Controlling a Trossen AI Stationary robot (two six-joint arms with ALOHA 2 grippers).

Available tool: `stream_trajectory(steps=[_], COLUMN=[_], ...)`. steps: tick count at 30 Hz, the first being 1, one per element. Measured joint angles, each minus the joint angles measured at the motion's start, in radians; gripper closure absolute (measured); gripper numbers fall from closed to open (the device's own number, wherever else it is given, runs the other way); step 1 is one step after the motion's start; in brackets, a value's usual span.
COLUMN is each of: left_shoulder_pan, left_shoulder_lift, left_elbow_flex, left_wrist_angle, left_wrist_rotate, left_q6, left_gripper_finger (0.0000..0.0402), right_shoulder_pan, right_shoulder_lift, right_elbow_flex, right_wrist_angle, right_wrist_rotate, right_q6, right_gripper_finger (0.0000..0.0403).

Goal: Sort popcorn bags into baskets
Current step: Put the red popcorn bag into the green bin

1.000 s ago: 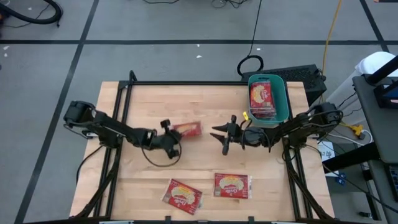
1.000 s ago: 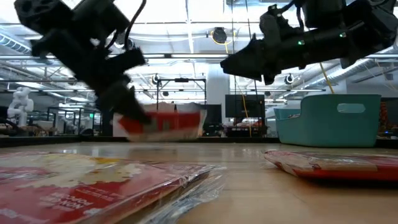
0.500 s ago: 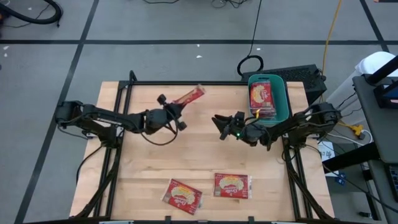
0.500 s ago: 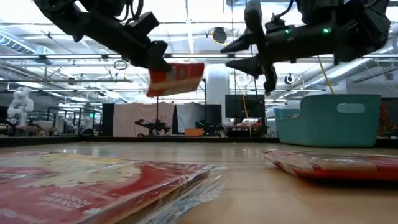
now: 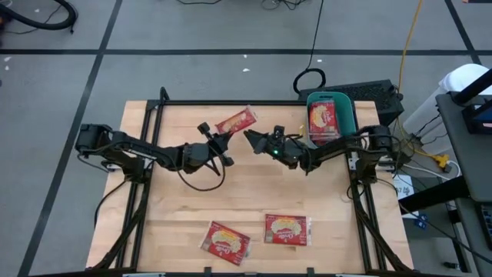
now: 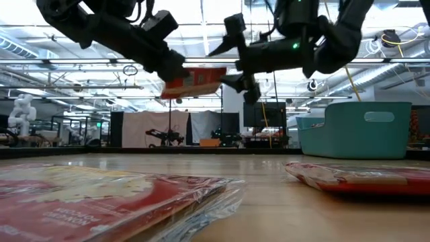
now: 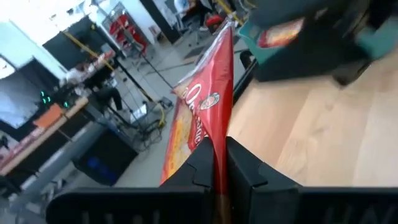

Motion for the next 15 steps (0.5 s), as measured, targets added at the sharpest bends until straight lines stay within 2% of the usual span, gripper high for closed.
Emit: stream_trajectory(steps=[6,10,15], left_shoulder_pan=[-0.032,-0.037,-0.037], left_shoulder_lift=[-0.001,-0.001,-0.001], left_elbow_flex=[0.000,0.000,0.000], left_wrist_angle=[0.004,-0.013,-0.037], left_wrist_rotate=[-0.004,0.013,0.009], left_q6=[0.075,0.087,0.086], left_gripper_finger=[0.0385,0.0384,0.0383], right_shoulder_pan=[-0.042,-0.059,-0.074], right_shoulder_lift=[0.071,0.109,0.140], right_elbow_flex=[0.034,0.077,0.130], right_wrist_angle=[0.017,0.045,0.027], right_wrist_rotate=[-0.024,-0.052,-0.074], right_q6=[0.086,0.080,0.079], right_gripper_finger=[0.0158,0.0160,0.0183])
